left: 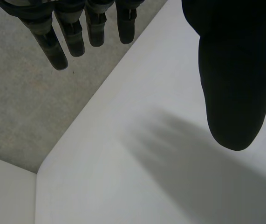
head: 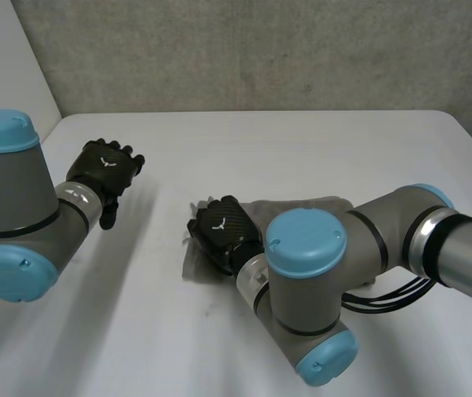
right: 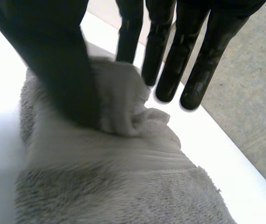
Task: Fold the towel.
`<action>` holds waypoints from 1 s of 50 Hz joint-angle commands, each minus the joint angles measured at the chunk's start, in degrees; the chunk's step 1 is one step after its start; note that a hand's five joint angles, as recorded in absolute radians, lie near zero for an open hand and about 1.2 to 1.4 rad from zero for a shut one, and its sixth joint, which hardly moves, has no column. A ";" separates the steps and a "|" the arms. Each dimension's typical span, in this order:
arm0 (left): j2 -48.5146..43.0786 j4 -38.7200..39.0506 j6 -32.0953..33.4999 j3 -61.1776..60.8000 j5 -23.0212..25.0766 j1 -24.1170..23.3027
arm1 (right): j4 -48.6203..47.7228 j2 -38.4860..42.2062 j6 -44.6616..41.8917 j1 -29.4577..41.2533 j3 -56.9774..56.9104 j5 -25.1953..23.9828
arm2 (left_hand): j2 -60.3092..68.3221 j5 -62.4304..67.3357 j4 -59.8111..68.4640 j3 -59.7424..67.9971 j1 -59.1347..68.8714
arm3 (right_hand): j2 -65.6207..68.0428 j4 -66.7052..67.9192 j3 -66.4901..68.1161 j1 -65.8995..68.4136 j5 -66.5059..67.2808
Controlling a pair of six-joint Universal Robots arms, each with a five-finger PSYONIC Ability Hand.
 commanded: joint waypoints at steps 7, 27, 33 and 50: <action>0.21 0.06 -2.73 6.89 -0.34 -4.79 | 3.69 -18.71 14.88 -11.89 10.44 -0.46 | 0.56 -1.56 0.40 0.46 0.02 | -55.51 -56.72 -56.57 -44.99 -50.08; -3.48 -0.38 -15.91 9.88 -0.34 -12.96 | -3.06 -19.10 9.89 -29.66 33.93 -1.96 | 0.56 -1.56 0.40 0.46 0.02 | -21.50 -22.71 -22.57 -10.99 -16.08; -1.38 -0.90 -17.50 8.13 -0.25 -11.65 | -4.73 -19.17 9.36 -30.80 32.00 -0.73 | 0.56 -1.56 0.40 0.46 0.02 | 14.49 13.28 13.43 25.01 19.92; 8.04 -1.17 -17.50 -0.75 0.01 -2.33 | -2.19 -8.19 10.32 -5.05 4.83 -2.75 | 0.56 -1.56 0.40 0.46 0.02 | 14.49 13.28 13.43 25.01 19.92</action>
